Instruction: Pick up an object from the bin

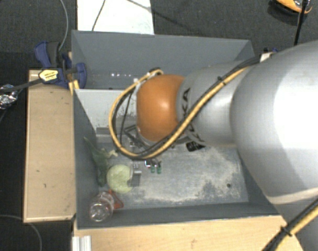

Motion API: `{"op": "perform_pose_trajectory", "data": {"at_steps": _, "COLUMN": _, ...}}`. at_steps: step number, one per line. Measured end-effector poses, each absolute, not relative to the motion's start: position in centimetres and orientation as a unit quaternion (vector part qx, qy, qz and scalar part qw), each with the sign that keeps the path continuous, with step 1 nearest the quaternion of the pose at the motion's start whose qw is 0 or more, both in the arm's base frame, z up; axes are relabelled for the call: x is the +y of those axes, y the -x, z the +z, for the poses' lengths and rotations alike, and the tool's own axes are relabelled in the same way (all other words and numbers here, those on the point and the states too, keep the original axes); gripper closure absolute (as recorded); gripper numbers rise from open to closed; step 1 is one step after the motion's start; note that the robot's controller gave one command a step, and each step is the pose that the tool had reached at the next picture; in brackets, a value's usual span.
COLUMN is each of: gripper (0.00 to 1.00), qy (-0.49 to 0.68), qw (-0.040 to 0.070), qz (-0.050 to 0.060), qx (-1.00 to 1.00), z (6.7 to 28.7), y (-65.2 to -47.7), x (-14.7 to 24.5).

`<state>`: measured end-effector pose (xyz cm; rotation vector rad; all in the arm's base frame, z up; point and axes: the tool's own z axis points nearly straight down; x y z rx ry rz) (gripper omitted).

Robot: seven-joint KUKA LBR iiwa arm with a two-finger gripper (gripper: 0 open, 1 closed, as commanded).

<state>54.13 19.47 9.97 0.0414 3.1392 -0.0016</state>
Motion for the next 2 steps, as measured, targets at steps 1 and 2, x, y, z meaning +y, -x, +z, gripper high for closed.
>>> {"op": "perform_pose_trajectory", "data": {"at_steps": 1, "gripper": 1.00, "qy": 0.079, "qw": 0.003, "qz": 0.002, "qx": 0.997, "z": 8.04, "y": -52.63, "x": 23.98}}
{"op": "perform_pose_trajectory", "data": {"at_steps": 2, "gripper": 1.00, "qy": 0.079, "qw": 0.003, "qz": 0.002, "qx": 0.997, "z": 8.04, "y": -52.63, "x": 23.98}}
